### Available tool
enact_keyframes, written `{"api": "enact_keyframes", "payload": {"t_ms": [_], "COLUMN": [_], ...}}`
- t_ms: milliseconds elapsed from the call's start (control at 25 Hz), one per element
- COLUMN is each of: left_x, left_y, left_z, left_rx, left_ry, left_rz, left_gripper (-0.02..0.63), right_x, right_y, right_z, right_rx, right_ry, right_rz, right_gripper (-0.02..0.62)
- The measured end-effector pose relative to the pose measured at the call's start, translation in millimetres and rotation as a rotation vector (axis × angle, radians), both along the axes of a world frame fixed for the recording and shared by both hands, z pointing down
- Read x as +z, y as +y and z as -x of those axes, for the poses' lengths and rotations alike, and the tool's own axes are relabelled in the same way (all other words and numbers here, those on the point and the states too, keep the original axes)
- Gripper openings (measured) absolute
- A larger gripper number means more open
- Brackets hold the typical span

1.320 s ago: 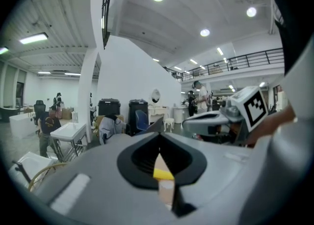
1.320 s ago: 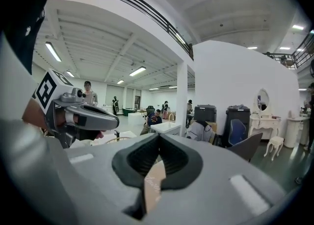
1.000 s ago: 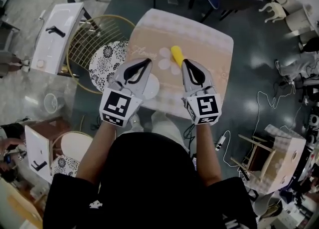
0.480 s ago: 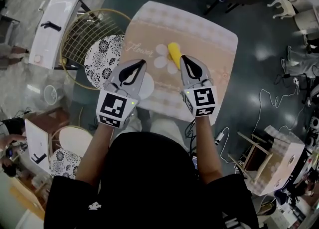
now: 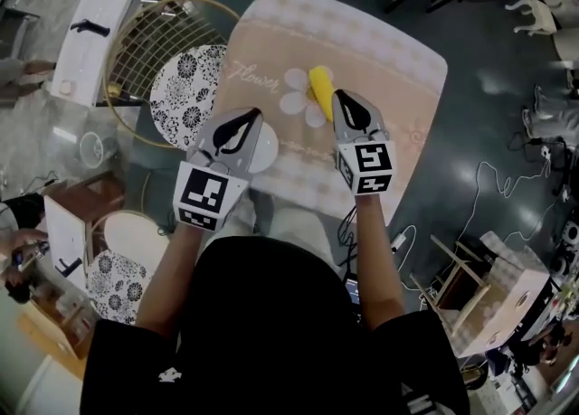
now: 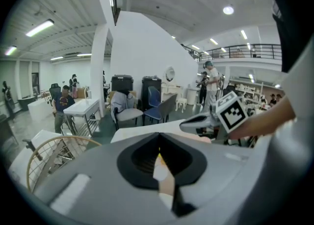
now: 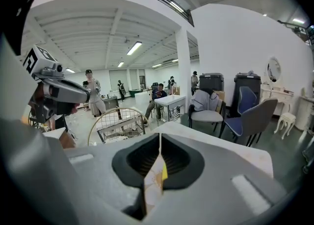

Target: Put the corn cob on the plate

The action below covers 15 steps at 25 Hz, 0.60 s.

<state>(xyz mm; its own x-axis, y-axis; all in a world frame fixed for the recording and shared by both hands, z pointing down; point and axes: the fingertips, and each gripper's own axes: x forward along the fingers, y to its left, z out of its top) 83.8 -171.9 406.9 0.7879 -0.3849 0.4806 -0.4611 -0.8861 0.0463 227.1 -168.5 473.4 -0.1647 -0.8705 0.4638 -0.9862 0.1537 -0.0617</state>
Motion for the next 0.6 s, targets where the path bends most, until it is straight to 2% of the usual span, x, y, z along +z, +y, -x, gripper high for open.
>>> {"api": "enact_keyframes", "payload": {"t_ms": [200,600], "left_x": [16.6,33.0], "left_y": [2.1,4.1], "left_z": [-2.8,-6.3], "left_rx": [-0.007,-0.037], "left_ry": [-0.027,-0.039], "left_rz": [0.025,0.087], "left_gripper": [0.006,0.005], "right_x": [36.6,110.0], "right_y": [-7.9,-18.2], "right_z": [-6.9,-14.9], "right_rx": [-0.009,-0.023], "right_ry": [-0.007,-0.02], "right_rz": [0.058,0.189], "right_gripper": [0.014,0.129]}}
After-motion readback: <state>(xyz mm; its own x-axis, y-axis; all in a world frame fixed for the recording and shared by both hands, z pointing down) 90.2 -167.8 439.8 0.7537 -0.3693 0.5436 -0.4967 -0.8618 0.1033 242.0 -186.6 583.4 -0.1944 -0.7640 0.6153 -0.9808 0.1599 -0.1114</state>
